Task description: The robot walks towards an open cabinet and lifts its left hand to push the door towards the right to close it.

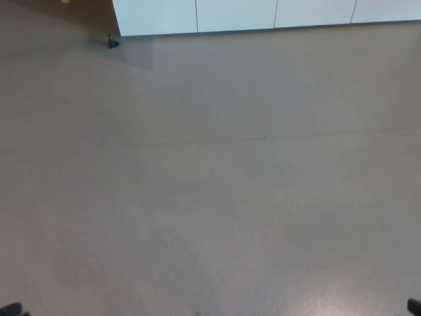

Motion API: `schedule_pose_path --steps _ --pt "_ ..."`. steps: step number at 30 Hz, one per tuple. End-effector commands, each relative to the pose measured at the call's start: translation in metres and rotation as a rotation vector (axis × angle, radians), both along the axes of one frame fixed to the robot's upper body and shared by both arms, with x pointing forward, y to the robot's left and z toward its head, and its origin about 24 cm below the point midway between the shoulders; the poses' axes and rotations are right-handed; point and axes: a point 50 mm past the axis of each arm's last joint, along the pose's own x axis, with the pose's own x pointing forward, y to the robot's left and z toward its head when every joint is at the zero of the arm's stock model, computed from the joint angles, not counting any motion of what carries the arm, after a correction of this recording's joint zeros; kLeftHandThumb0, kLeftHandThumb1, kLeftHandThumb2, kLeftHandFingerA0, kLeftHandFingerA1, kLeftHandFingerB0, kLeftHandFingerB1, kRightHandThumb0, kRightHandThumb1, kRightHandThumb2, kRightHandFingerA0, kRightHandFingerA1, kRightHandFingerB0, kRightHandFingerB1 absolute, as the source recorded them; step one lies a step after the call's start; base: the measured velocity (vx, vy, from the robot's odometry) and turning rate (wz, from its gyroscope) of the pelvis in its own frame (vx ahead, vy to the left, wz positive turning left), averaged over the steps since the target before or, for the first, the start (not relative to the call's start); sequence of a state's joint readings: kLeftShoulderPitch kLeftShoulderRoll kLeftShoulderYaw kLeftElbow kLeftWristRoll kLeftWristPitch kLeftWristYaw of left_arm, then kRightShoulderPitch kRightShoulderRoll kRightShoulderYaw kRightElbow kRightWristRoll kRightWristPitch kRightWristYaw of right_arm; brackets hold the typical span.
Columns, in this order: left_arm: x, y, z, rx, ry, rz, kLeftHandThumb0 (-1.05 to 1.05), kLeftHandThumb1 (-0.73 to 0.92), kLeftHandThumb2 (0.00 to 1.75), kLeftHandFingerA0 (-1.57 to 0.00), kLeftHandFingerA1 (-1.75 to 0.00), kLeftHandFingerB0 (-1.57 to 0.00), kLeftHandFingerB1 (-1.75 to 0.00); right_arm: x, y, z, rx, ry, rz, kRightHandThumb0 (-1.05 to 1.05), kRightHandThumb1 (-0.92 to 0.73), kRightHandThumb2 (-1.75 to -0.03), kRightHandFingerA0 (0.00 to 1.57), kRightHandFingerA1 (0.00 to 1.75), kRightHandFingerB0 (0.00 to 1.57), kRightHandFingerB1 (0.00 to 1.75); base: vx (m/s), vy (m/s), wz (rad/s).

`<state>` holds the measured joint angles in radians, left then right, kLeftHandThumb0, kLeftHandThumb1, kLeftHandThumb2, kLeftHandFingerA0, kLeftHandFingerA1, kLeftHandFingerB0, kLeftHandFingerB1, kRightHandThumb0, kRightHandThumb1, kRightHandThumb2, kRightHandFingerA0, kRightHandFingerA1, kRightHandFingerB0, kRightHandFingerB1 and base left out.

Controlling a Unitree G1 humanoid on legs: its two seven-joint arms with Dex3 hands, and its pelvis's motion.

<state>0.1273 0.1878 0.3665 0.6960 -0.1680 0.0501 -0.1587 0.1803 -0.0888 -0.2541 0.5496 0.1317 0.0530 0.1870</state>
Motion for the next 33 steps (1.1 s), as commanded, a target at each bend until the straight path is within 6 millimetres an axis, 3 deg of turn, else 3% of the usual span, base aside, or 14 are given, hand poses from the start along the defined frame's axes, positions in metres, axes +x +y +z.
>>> schedule_pose_path --steps 1,2,3,4,6,7,12,13,21,22,23,30,31,33 --pt "0.004 0.019 0.025 -0.289 -0.255 0.178 -0.61 0.71 0.62 -0.49 -0.45 -0.39 -0.38 0.001 -0.003 0.021 0.279 -0.237 -0.131 -0.34 -0.59 -1.1 0.0 0.48 0.0 0.48 0.09 0.134 -0.06" --pt "0.003 0.019 0.025 -0.302 -0.253 0.191 -0.54 0.67 0.6 -0.49 -0.45 -0.38 -0.38 0.001 -0.004 0.02 0.272 -0.235 -0.149 -0.62 -0.64 -0.86 0.19 0.45 0.08 0.37 0.1 0.182 -0.14" --pt "0.004 0.02 0.025 -0.315 -0.251 0.202 -0.54 0.67 0.6 -0.49 -0.45 -0.38 -0.38 0.0 -0.005 0.019 0.273 -0.236 -0.16 -0.62 -0.64 -0.86 0.19 0.45 0.08 0.37 0.2 0.242 -0.27" --pt "0.004 0.02 0.025 -0.317 -0.25 0.21 -0.35 0.62 0.59 -0.49 -0.46 -0.37 -0.38 0.0 -0.006 0.019 0.27 -0.229 -0.169 -0.57 -0.65 -0.83 0.17 0.43 0.08 0.37 0.24 0.357 0.62" --pt "0.005 0.021 0.027 -0.312 -0.255 0.214 -0.33 0.61 0.58 -0.5 -0.47 -0.38 -0.39 0.0 -0.007 0.018 0.271 -0.222 -0.187 -0.55 -0.64 -0.83 0.17 0.43 0.07 0.36 0.35 0.429 -0.34" --pt "0.005 0.021 0.027 -0.312 -0.26 0.208 -0.27 0.63 0.59 -0.49 -0.46 -0.41 -0.4 -0.001 -0.008 0.018 0.278 -0.224 -0.202 -0.47 -0.73 -0.62 0.28 0.36 0.14 0.29 0.34 0.391 0.1" --pt "0.011 0.021 0.03 -0.306 -0.264 0.162 -0.27 0.66 0.6 -0.48 -0.46 -0.37 -0.39 -0.001 -0.009 0.02 0.29 -0.235 -0.229 -0.47 -0.71 -0.61 0.29 0.37 0.16 0.3 0.22 0.117 0.05" --pt "0.012 0.021 0.031 -0.305 -0.265 0.162 -0.27 0.65 0.59 -0.49 -0.46 -0.33 -0.38 0.0 -0.01 0.02 0.299 -0.237 -0.237 -0.51 -0.58 -0.76 0.24 0.44 0.12 0.38 0.19 -0.035 0.09" --pt "0.014 0.022 0.033 -0.315 -0.267 0.177 -0.22 0.64 0.59 -0.49 -0.46 -0.35 -0.39 0.004 -0.01 0.02 0.307 -0.237 -0.25 -0.4 -0.6 -0.71 0.24 0.42 0.15 0.36 0.25 -0.177 0.07" --pt "0.014 0.021 0.033 -0.308 -0.267 0.166 -0.2 0.65 0.59 -0.48 -0.45 -0.35 -0.38 0.004 -0.01 0.021 0.307 -0.238 -0.249 -0.31 -0.65 -0.59 0.29 0.38 0.17 0.3 0.45 -0.47 0.65" --pt "0.015 0.021 0.033 -0.304 -0.268 0.161 -0.23 0.62 0.65 -0.47 -0.49 -0.35 -0.42 0.004 -0.01 0.022 0.305 -0.242 -0.25 -0.35 -0.57 -0.67 0.24 0.41 0.15 0.35 0.44 -0.402 0.48" --pt "0.014 0.018 0.032 -0.304 -0.267 0.162 -0.18 0.66 0.64 -0.48 -0.48 -0.36 -0.42 0.001 -0.011 0.022 0.282 -0.237 -0.246 -0.37 -0.57 -0.68 0.25 0.41 0.17 0.36 0.33 -0.193 0.02" --pt "0.013 0.018 0.032 -0.302 -0.262 0.16 -0.13 0.69 0.6 -0.5 -0.47 -0.38 -0.4 0.0 -0.011 0.021 0.281 -0.233 -0.245 -0.31 -0.61 -0.58 0.3 0.37 0.19 0.3 0.31 -0.082 -0.19" --pt "0.012 0.018 0.032 -0.31 -0.265 0.161 -0.16 0.67 0.63 -0.46 -0.48 -0.34 -0.41 -0.003 -0.01 0.021 0.287 -0.233 -0.238 -0.37 -0.57 -0.68 0.23 0.4 0.16 0.36 0.32 0.003 -0.18"
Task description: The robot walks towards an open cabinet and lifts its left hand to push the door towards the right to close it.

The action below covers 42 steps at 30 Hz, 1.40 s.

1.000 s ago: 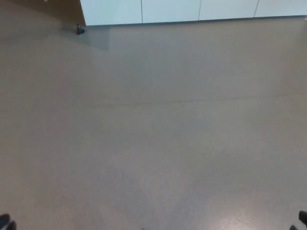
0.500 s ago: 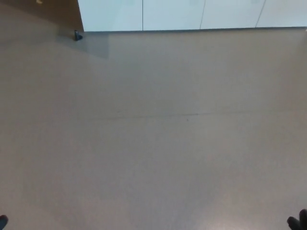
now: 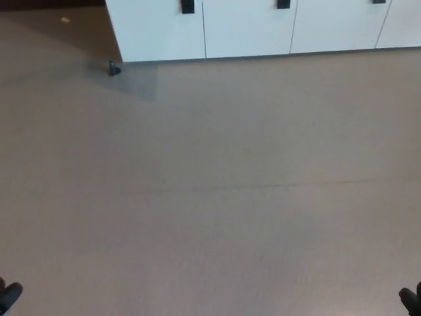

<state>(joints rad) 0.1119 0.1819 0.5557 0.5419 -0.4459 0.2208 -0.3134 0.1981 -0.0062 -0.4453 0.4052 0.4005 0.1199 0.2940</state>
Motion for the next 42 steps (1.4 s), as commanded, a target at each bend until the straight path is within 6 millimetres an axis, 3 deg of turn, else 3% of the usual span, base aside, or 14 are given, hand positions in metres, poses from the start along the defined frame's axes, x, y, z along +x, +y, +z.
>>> schedule_pose_path --steps 1,9,12,14,16,17,26,27,29,31,34,35,37,42 --pt "-0.0023 0.0004 0.0013 -0.026 0.001 0.0 -0.16 0.67 0.63 -0.46 -0.48 -0.34 -0.41 -0.0054 -0.0006 -0.0004 0.009 0.004 -0.003 -0.37 -0.57 -0.68 0.23 0.4 0.16 0.36 0.29 0.056 -0.2" --pt "-0.0026 0.0008 0.0014 -0.017 0.014 -0.007 -0.08 0.49 0.93 -0.36 -0.59 -0.22 -0.52 -0.0099 -0.0003 -0.0018 0.009 0.006 0.007 -0.36 -0.58 -0.67 0.22 0.4 0.15 0.35 0.52 0.079 -0.13" --pt "0.0004 0.0012 0.0023 -0.01 0.018 -0.004 -0.08 0.48 0.92 -0.38 -0.6 -0.25 -0.53 -0.0102 -0.0006 -0.0035 0.016 0.007 0.003 -0.37 -0.57 -0.68 0.23 0.41 0.15 0.36 0.4 0.042 0.09" --pt "0.0005 0.0013 0.0023 -0.009 0.02 -0.003 -0.13 0.68 0.61 -0.47 -0.47 -0.36 -0.4 -0.0106 -0.0005 -0.0038 0.016 0.008 0.002 -0.38 -0.55 -0.68 0.24 0.42 0.16 0.36 0.39 -0.012 0.21" --pt "0.001 0.0009 0.0024 -0.009 0.017 -0.02 -0.1 0.49 0.93 -0.39 -0.6 -0.23 -0.53 -0.0104 -0.0009 -0.0037 0.008 0.013 0.001 -0.39 -0.54 -0.68 0.27 0.43 0.17 0.37 0.35 -0.154 0.23" --pt "0.0013 0.0009 0.0025 -0.01 0.017 -0.02 -0.18 0.63 0.63 -0.47 -0.48 -0.34 -0.41 -0.01 -0.0009 -0.0038 0.007 0.014 0.0 -0.32 -0.61 -0.58 0.32 0.39 0.21 0.32 0.39 -0.162 0.3" --pt "0.0046 0.002 0.0053 0.001 0.003 -0.035 -0.16 0.65 0.58 -0.5 -0.48 -0.39 -0.41 -0.0076 0.0004 -0.0044 0.003 0.014 -0.007 -0.32 -0.62 -0.59 0.35 0.4 0.21 0.32 0.48 -0.225 0.25" --pt "0.0045 0.002 0.0052 0.003 0.003 -0.036 -0.16 0.65 0.59 -0.52 -0.48 -0.39 -0.41 -0.0077 0.0005 -0.0045 0.003 0.013 -0.009 -0.27 -0.44 -0.9 0.28 0.56 0.09 0.47 0.37 -0.077 -0.11" --pt "0.0047 0.0023 0.0058 0.006 -0.001 -0.04 -0.17 0.67 0.59 -0.51 -0.48 -0.4 -0.41 -0.007 0.0012 -0.0045 0.0 0.012 -0.01 -0.27 -0.46 -0.9 0.28 0.56 0.11 0.47 0.38 -0.018 -0.2" --pt "0.0052 0.0026 0.0066 0.008 -0.004 -0.046 -0.17 0.66 0.59 -0.49 -0.47 -0.4 -0.41 -0.0062 0.0018 -0.0043 -0.003 0.011 -0.007 -0.32 -0.65 -0.6 0.33 0.39 0.22 0.32 0.36 0.032 -0.13" --pt "0.0056 0.0028 0.0066 0.007 0.003 -0.039 -0.16 0.65 0.58 -0.51 -0.48 -0.4 -0.41 -0.0058 0.0018 -0.0045 -0.002 0.015 -0.005 -0.33 -0.63 -0.59 0.33 0.39 0.22 0.32 0.49 0.058 -0.29" --pt "0.0056 0.0031 0.0069 0.008 0.004 -0.038 -0.16 0.65 0.59 -0.51 -0.48 -0.39 -0.41 -0.0057 0.002 -0.0047 -0.001 0.016 -0.006 -0.27 -0.44 -0.9 0.28 0.56 0.11 0.47 0.69 0.055 -0.99" --pt "0.0051 0.0033 0.0071 0.01 0.003 -0.034 -0.15 0.63 0.58 -0.51 -0.48 -0.4 -0.41 -0.0061 0.0024 -0.0049 0.001 0.018 -0.005 -0.4 -0.54 -0.7 0.31 0.46 0.19 0.39 0.58 0.137 -0.45" --pt "0.0038 0.0028 0.0063 0.014 0.008 -0.043 -0.17 0.65 0.59 -0.53 -0.48 -0.38 -0.4 -0.0077 0.0018 -0.0059 0.004 0.021 -0.006 -0.28 -0.42 -0.88 0.32 0.58 0.11 0.48 0.53 0.144 -0.01"
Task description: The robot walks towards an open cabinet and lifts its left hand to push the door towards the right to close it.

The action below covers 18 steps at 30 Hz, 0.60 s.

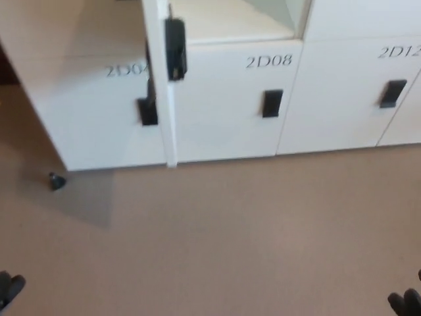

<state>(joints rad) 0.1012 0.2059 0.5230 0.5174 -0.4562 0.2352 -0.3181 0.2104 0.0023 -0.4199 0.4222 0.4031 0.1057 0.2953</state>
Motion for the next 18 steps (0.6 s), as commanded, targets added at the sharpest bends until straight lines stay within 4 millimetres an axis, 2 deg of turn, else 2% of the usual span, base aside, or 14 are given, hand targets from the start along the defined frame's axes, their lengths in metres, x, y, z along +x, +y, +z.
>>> schedule_pose_path --steps 1,2,3,5,6,9,10,13,14,16,17,18 --pt "-0.0054 0.003 -0.001 0.004 0.024 -0.005 -0.17 0.68 0.59 -0.5 -0.47 -0.37 -0.4 -0.0036 -0.005 0.0 -0.013 0.005 -0.022 -0.33 -0.62 -0.58 0.39 0.41 0.24 0.33 0.36 -0.025 0.21" --pt "-0.0047 0.0029 -0.0006 0.007 0.023 -0.012 -0.17 0.68 0.59 -0.5 -0.47 -0.37 -0.4 -0.0033 -0.0048 0.0001 -0.015 0.006 -0.024 -0.33 -0.62 -0.58 0.39 0.41 0.24 0.33 0.4 -0.043 0.22" --pt "-0.0047 0.0029 -0.0006 0.01 0.024 -0.014 -0.16 0.67 0.59 -0.5 -0.47 -0.36 -0.39 -0.0037 -0.0045 -0.0001 -0.016 0.007 -0.023 -0.28 -0.44 -0.89 0.3 0.57 0.12 0.48 0.42 -0.091 0.31" --pt "-0.0049 0.003 -0.0007 0.013 0.027 -0.015 -0.16 0.67 0.59 -0.5 -0.47 -0.36 -0.39 -0.0043 -0.0042 -0.0005 -0.016 0.007 -0.023 -0.28 -0.44 -0.89 0.3 0.57 0.12 0.48 0.39 -0.127 0.54" --pt "-0.0054 0.0031 -0.001 0.015 0.029 -0.014 -0.17 0.65 0.59 -0.52 -0.48 -0.4 -0.41 -0.0057 -0.0039 -0.0014 -0.018 0.013 -0.023 -0.34 -0.62 -0.58 0.41 0.42 0.24 0.33 0.42 -0.168 0.57" --pt "-0.0061 0.0031 -0.0018 0.014 0.037 -0.011 -0.17 0.65 0.59 -0.53 -0.48 -0.42 -0.41 -0.0072 -0.0038 -0.0023 -0.022 0.017 -0.019 -0.35 -0.63 -0.58 0.38 0.41 0.24 0.33 0.52 -0.168 0.73" --pt "-0.0064 0.0033 -0.0019 0.021 0.04 -0.018 -0.17 0.66 0.59 -0.54 -0.48 -0.42 -0.41 -0.0079 -0.0033 -0.0034 -0.024 0.023 -0.016 -0.29 -0.46 -0.9 0.28 0.56 0.1 0.47 0.44 -0.175 0.19" --pt "-0.006 0.0037 -0.0018 0.029 0.04 -0.026 -0.17 0.67 0.59 -0.54 -0.48 -0.42 -0.41 -0.0078 -0.0027 -0.004 -0.013 0.024 -0.025 -0.28 -0.45 -0.9 0.28 0.56 0.11 0.47 0.38 -0.152 0.1" --pt "-0.0056 0.0038 -0.002 0.034 0.04 -0.03 -0.17 0.66 0.59 -0.53 -0.48 -0.42 -0.41 -0.0079 -0.0023 -0.0038 -0.012 0.023 -0.024 -0.33 -0.64 -0.59 0.38 0.41 0.25 0.33 0.27 -0.143 -0.05" --pt "-0.0051 0.0039 -0.0021 0.04 0.041 -0.035 -0.17 0.66 0.59 -0.53 -0.48 -0.42 -0.41 -0.008 -0.0019 -0.0036 -0.013 0.023 -0.021 -0.33 -0.64 -0.59 0.38 0.41 0.25 0.33 0.24 -0.107 -0.09" --pt "-0.0041 0.0041 -0.002 0.043 0.042 -0.034 -0.17 0.66 0.59 -0.54 -0.47 -0.42 -0.4 -0.0077 -0.0018 -0.0035 -0.011 0.021 -0.019 -0.28 -0.46 -0.9 0.29 0.56 0.1 0.47 0.24 -0.1 -0.11" --pt "-0.0041 0.0041 -0.002 0.043 0.042 -0.034 -0.17 0.66 0.59 -0.54 -0.47 -0.42 -0.4 -0.0077 -0.0018 -0.0035 -0.011 0.021 -0.019 -0.28 -0.46 -0.9 0.29 0.56 0.1 0.47 0.24 -0.093 -0.05"
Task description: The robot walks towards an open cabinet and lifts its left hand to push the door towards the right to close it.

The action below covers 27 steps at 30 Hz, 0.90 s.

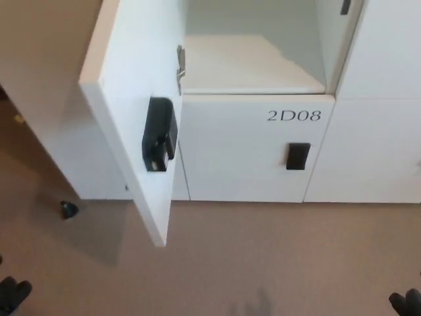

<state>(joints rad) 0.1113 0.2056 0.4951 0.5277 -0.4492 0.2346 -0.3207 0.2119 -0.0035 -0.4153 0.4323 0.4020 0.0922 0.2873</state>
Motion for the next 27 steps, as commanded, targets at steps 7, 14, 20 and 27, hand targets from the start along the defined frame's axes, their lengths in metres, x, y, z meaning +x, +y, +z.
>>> schedule_pose_path --steps 7,14,20,27 --pt "0.0 0.006 0.006 0.1 0.007 -0.051 -0.2 0.66 0.59 -0.52 -0.46 -0.44 -0.4 -0.007 -0.001 -0.003 -0.01 0.018 -0.007 -0.41 -0.57 -0.73 0.3 0.47 0.21 0.41 0.2 0.063 -0.03" --pt "0.004 -0.003 0.01 0.147 -0.03 -0.061 -0.21 0.68 0.6 -0.57 -0.47 -0.46 -0.41 -0.006 -0.001 -0.002 -0.022 0.022 -0.012 -0.36 -0.65 -0.6 0.39 0.43 0.24 0.34 0.15 0.039 0.06" --pt "0.009 -0.011 0.016 0.143 -0.081 -0.071 -0.23 0.66 0.59 -0.54 -0.47 -0.47 -0.41 -0.005 -0.001 -0.003 -0.028 0.019 0.0 -0.38 -0.66 -0.61 0.39 0.44 0.25 0.34 0.06 -0.168 0.09" --pt "0.012 -0.015 0.019 0.173 -0.104 -0.074 -0.21 0.67 0.59 -0.58 -0.47 -0.5 -0.42 -0.004 -0.001 -0.003 -0.035 0.019 -0.01 -0.36 -0.65 -0.59 0.41 0.43 0.28 0.35 0.04 -0.084 -0.03"
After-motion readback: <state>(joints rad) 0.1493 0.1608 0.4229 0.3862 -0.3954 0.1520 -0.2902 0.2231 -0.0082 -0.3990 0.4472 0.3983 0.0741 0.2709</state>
